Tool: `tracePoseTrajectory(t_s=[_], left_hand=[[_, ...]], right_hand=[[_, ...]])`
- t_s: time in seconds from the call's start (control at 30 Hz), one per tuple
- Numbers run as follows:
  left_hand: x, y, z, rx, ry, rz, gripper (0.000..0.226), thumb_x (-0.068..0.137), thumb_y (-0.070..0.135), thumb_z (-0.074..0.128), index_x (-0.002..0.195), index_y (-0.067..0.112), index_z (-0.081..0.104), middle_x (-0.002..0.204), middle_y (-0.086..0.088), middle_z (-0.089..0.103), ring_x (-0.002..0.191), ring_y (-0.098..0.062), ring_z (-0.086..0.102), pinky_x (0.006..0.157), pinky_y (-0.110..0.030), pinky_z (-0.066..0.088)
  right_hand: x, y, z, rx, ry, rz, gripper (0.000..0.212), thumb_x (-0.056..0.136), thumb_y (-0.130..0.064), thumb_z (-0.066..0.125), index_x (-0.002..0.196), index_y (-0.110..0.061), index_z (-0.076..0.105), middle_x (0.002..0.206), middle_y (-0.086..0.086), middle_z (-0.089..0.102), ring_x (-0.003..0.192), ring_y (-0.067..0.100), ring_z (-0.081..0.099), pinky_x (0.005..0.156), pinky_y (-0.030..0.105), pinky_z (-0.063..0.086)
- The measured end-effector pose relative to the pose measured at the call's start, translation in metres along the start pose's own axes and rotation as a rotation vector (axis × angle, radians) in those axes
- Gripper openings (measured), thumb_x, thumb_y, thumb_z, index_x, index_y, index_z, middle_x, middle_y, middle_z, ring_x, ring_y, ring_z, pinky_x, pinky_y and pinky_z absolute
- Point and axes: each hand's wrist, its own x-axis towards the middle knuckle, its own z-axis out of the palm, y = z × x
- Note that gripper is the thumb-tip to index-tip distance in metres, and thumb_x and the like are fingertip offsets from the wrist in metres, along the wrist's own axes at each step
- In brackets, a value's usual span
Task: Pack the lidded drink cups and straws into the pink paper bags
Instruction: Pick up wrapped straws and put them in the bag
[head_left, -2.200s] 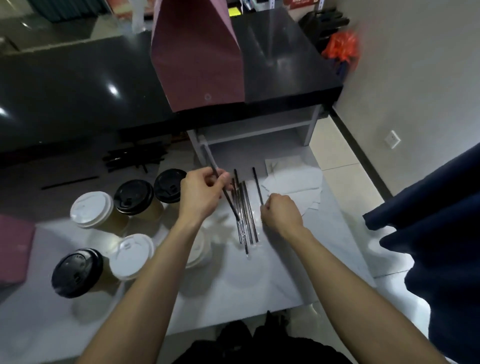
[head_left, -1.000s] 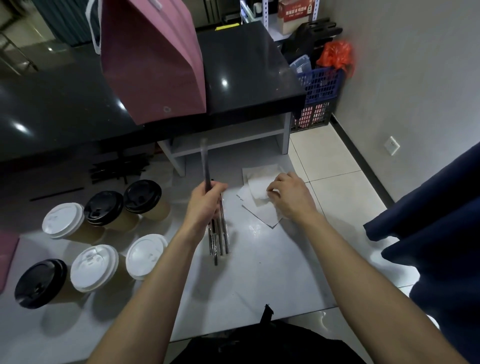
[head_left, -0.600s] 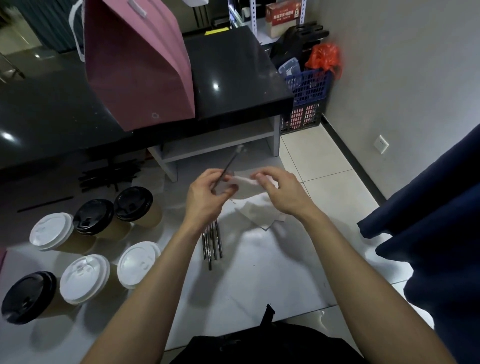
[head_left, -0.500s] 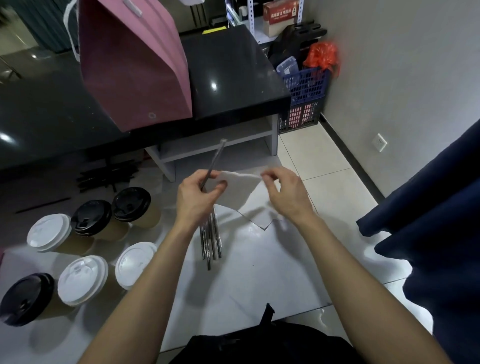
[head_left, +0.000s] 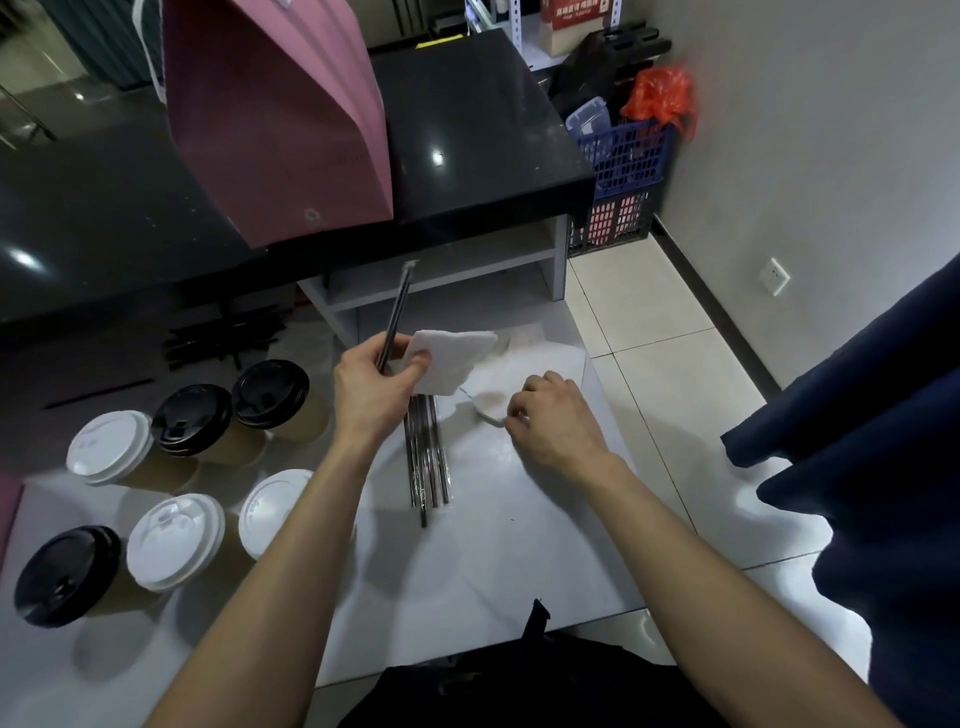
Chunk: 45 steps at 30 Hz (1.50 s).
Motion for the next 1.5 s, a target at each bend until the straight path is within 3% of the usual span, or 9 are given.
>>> tracePoseTrajectory(t_s=[0.1, 0.33, 0.47, 0.7, 0.83, 1.0, 1.1, 1.23, 1.5], left_hand=[[-0.003, 0.002, -0.007, -0.009, -0.018, 0.031, 0.010, 0.089, 0.039, 0.084, 0.089, 0.035, 0.076, 0.062, 0.024, 0.061, 0.056, -0.001, 0.049, 0.051, -0.014, 0.038], [0.004, 0.018, -0.041, -0.095, -0.308, 0.143, 0.029, 0.085, 0.050, 0.086, 0.098, 0.025, 0.079, 0.077, -0.017, 0.065, 0.068, -0.020, 0.050, 0.067, -0.037, 0.042], [0.002, 0.039, -0.032, -0.171, -0.458, 0.165, 0.025, 0.083, 0.045, 0.088, 0.096, 0.025, 0.080, 0.077, -0.014, 0.064, 0.074, -0.017, 0.056, 0.071, -0.035, 0.047], [0.011, 0.044, -0.004, -0.058, -0.384, 0.123, 0.016, 0.091, 0.023, 0.088, 0.093, 0.010, 0.079, 0.075, -0.008, 0.063, 0.073, -0.015, 0.051, 0.073, -0.036, 0.043], [0.015, 0.044, -0.001, 0.018, -0.345, 0.126, 0.011, 0.090, 0.024, 0.088, 0.093, 0.019, 0.079, 0.072, 0.014, 0.066, 0.065, -0.005, 0.055, 0.069, -0.030, 0.044], [0.009, 0.049, 0.006, -0.054, -0.247, -0.019, 0.052, 0.088, 0.081, 0.063, 0.110, 0.033, 0.059, 0.102, 0.016, 0.070, 0.088, -0.005, 0.064, 0.081, -0.032, 0.051], [0.009, 0.043, 0.011, -0.301, -0.323, -0.152, 0.039, 0.104, 0.056, 0.043, 0.100, 0.019, 0.054, 0.082, 0.012, 0.064, 0.066, -0.009, 0.048, 0.064, -0.033, 0.039], [0.004, 0.044, 0.018, -0.401, -0.404, -0.176, 0.020, 0.112, 0.025, 0.056, 0.096, 0.014, 0.060, 0.076, 0.000, 0.060, 0.057, -0.013, 0.043, 0.051, -0.027, 0.030], [-0.006, 0.053, 0.021, -0.583, -0.464, -0.219, 0.012, 0.099, 0.008, 0.078, 0.107, -0.001, 0.079, 0.087, -0.010, 0.075, 0.069, -0.021, 0.068, 0.063, -0.028, 0.058]], right_hand=[[0.002, -0.002, -0.017, 0.085, 0.045, 0.033, 0.023, 0.099, -0.029, 0.063, 0.103, -0.018, 0.083, 0.103, 0.001, 0.071, 0.106, 0.026, 0.057, 0.096, 0.040, 0.045], [0.015, 0.010, -0.085, 0.557, 0.329, 0.246, 0.010, 0.099, -0.028, 0.070, 0.096, -0.020, 0.074, 0.088, -0.010, 0.075, 0.084, 0.008, 0.070, 0.083, 0.025, 0.054], [0.022, 0.002, -0.094, 0.768, 0.310, 0.257, 0.010, 0.102, -0.027, 0.072, 0.100, -0.019, 0.077, 0.088, -0.010, 0.077, 0.082, 0.001, 0.070, 0.079, 0.020, 0.054], [0.015, -0.019, -0.087, 1.067, 0.152, 0.198, 0.018, 0.108, -0.024, 0.065, 0.097, -0.016, 0.077, 0.078, -0.013, 0.070, 0.069, -0.001, 0.060, 0.066, 0.014, 0.047], [0.011, -0.020, -0.086, 1.042, 0.033, 0.187, 0.025, 0.093, -0.038, 0.085, 0.110, -0.020, 0.080, 0.099, -0.006, 0.081, 0.090, 0.012, 0.076, 0.081, 0.029, 0.061], [0.016, -0.013, -0.080, 0.935, 0.173, 0.360, 0.010, 0.091, -0.022, 0.082, 0.100, -0.020, 0.084, 0.095, -0.007, 0.082, 0.092, 0.017, 0.078, 0.093, 0.047, 0.062], [0.019, -0.008, -0.085, 0.968, 0.294, 0.430, 0.017, 0.093, -0.025, 0.082, 0.108, -0.017, 0.085, 0.098, -0.005, 0.083, 0.097, 0.018, 0.078, 0.094, 0.041, 0.061], [0.026, -0.021, -0.088, 1.068, 0.346, 0.354, 0.015, 0.097, -0.020, 0.081, 0.110, -0.016, 0.085, 0.096, -0.004, 0.084, 0.093, 0.014, 0.079, 0.084, 0.030, 0.061], [0.027, -0.043, -0.090, 1.246, 0.325, 0.214, 0.007, 0.097, -0.022, 0.081, 0.095, -0.017, 0.085, 0.091, 0.003, 0.084, 0.083, 0.018, 0.077, 0.081, 0.037, 0.060]])
